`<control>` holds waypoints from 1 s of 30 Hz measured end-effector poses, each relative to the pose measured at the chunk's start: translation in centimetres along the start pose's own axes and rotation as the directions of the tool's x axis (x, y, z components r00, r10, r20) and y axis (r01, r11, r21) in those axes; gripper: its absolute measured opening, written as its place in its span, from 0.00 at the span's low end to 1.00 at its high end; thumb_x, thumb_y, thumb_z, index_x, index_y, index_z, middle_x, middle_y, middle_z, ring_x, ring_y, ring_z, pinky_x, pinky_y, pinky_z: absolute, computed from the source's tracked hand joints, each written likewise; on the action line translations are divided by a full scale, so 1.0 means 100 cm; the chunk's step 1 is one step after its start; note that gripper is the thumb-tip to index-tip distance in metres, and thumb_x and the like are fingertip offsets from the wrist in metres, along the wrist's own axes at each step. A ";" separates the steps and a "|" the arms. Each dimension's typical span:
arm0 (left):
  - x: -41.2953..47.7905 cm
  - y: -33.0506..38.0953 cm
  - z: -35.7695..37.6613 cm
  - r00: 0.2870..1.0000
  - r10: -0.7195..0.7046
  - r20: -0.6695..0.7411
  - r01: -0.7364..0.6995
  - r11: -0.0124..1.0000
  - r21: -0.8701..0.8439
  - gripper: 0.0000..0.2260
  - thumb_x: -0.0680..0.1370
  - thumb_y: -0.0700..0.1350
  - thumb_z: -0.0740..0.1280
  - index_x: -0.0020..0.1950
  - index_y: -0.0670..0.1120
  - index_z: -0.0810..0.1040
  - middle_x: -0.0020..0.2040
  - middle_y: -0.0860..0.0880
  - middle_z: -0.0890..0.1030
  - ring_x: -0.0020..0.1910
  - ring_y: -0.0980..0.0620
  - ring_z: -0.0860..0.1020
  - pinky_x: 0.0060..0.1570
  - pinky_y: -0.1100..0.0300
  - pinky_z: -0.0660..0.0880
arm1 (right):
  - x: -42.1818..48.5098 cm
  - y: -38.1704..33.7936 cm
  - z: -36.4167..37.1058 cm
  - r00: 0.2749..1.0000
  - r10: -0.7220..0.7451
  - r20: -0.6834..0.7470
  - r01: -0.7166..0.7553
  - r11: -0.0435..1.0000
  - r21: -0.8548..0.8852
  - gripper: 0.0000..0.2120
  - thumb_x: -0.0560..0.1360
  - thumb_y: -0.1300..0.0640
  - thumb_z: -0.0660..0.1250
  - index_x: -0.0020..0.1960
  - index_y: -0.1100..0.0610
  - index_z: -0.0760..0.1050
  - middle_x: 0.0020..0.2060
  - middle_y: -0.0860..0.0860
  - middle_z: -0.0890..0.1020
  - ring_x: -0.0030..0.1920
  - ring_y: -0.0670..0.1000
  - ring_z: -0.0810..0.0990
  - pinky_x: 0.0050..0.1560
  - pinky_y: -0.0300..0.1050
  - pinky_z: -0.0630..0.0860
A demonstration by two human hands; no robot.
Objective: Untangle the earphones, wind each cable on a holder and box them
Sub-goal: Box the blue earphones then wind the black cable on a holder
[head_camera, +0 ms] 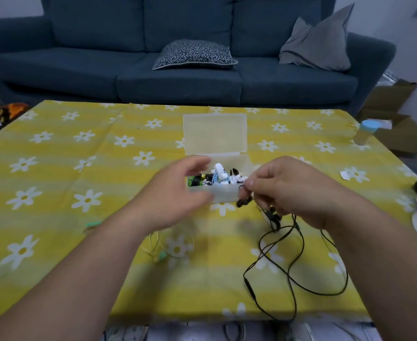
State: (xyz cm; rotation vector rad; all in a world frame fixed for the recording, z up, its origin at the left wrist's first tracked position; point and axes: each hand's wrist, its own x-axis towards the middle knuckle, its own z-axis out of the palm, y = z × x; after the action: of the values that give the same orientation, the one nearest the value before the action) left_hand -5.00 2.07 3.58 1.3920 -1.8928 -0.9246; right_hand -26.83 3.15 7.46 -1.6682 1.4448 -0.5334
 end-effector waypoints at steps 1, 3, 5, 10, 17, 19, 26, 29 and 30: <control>-0.003 0.010 0.013 0.991 0.039 0.127 -0.022 0.991 -0.133 0.32 0.68 0.47 0.75 0.71 0.55 0.70 0.64 0.57 0.78 0.64 0.64 0.74 0.67 0.58 0.70 | -0.003 0.000 0.002 0.999 -0.022 0.044 0.023 0.999 -0.023 0.14 0.79 0.57 0.64 0.41 0.60 0.84 0.24 0.49 0.75 0.27 0.49 0.67 0.32 0.44 0.61; -0.005 0.021 0.038 0.955 0.090 0.282 -0.028 0.976 -0.216 0.28 0.67 0.46 0.75 0.67 0.56 0.73 0.57 0.53 0.82 0.61 0.55 0.78 0.63 0.48 0.74 | -0.008 0.000 0.003 0.993 -0.057 0.104 0.057 0.998 0.001 0.12 0.79 0.59 0.65 0.41 0.60 0.84 0.24 0.49 0.74 0.25 0.46 0.67 0.31 0.43 0.61; -0.004 0.027 0.052 0.952 0.061 0.300 0.015 0.969 -0.245 0.13 0.73 0.43 0.72 0.56 0.53 0.78 0.45 0.49 0.83 0.51 0.42 0.82 0.51 0.41 0.77 | -0.010 0.004 0.000 0.993 -0.077 0.089 0.069 0.994 0.091 0.09 0.79 0.59 0.66 0.43 0.61 0.83 0.24 0.50 0.72 0.26 0.47 0.64 0.30 0.44 0.59; 0.009 0.026 0.055 0.971 -0.148 0.190 0.181 0.968 -0.173 0.10 0.81 0.44 0.64 0.44 0.43 0.81 0.30 0.57 0.76 0.30 0.52 0.79 0.42 0.50 0.80 | -0.014 0.028 -0.018 0.994 0.031 -0.104 -0.030 0.999 0.012 0.06 0.73 0.56 0.75 0.49 0.53 0.82 0.22 0.44 0.72 0.23 0.44 0.67 0.30 0.41 0.63; 0.020 0.013 0.049 0.954 -0.191 0.233 0.140 0.966 0.217 0.14 0.81 0.50 0.64 0.39 0.47 0.79 0.32 0.48 0.72 0.31 0.48 0.72 0.34 0.54 0.72 | -0.010 0.068 -0.042 0.956 0.225 -0.186 -0.226 0.974 0.017 0.07 0.73 0.57 0.75 0.39 0.59 0.82 0.22 0.45 0.71 0.25 0.47 0.66 0.29 0.41 0.64; 0.022 0.010 0.051 0.942 -0.224 0.249 0.149 0.946 0.289 0.15 0.81 0.52 0.63 0.39 0.45 0.79 0.31 0.48 0.71 0.29 0.49 0.69 0.32 0.59 0.67 | -0.007 0.079 -0.050 0.935 0.262 -0.240 -0.262 0.965 0.034 0.07 0.73 0.58 0.74 0.38 0.60 0.81 0.22 0.45 0.73 0.26 0.48 0.67 0.30 0.40 0.64; 0.034 0.011 0.068 0.958 -0.209 0.197 0.124 0.919 0.374 0.17 0.80 0.55 0.64 0.37 0.44 0.76 0.31 0.48 0.70 0.28 0.50 0.67 0.30 0.58 0.60 | 0.009 0.145 -0.068 0.746 0.413 -0.523 -0.481 0.877 0.007 0.07 0.75 0.63 0.66 0.46 0.67 0.80 0.35 0.58 0.77 0.33 0.56 0.73 0.35 0.45 0.70; 0.036 0.012 0.085 0.963 -0.205 0.177 0.119 0.907 0.404 0.17 0.78 0.55 0.67 0.36 0.46 0.72 0.32 0.49 0.73 0.30 0.50 0.70 0.31 0.58 0.63 | 0.013 0.161 -0.070 0.683 0.443 -0.581 -0.573 0.818 -0.050 0.12 0.73 0.62 0.67 0.32 0.63 0.73 0.24 0.54 0.74 0.30 0.55 0.71 0.31 0.42 0.65; 0.037 0.012 0.090 0.958 -0.212 0.195 0.116 0.903 0.414 0.16 0.78 0.56 0.67 0.37 0.46 0.73 0.34 0.49 0.75 0.32 0.50 0.71 0.32 0.58 0.65 | 0.013 0.163 -0.069 0.681 0.461 -0.570 -0.595 0.801 -0.063 0.14 0.73 0.60 0.68 0.30 0.61 0.72 0.21 0.52 0.73 0.29 0.53 0.71 0.29 0.42 0.63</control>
State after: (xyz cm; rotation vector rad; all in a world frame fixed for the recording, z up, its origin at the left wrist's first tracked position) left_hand -13.80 0.35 -0.32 1.7704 -2.2649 -0.8426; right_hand -41.45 0.06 -2.20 -1.2007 2.3957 -0.5110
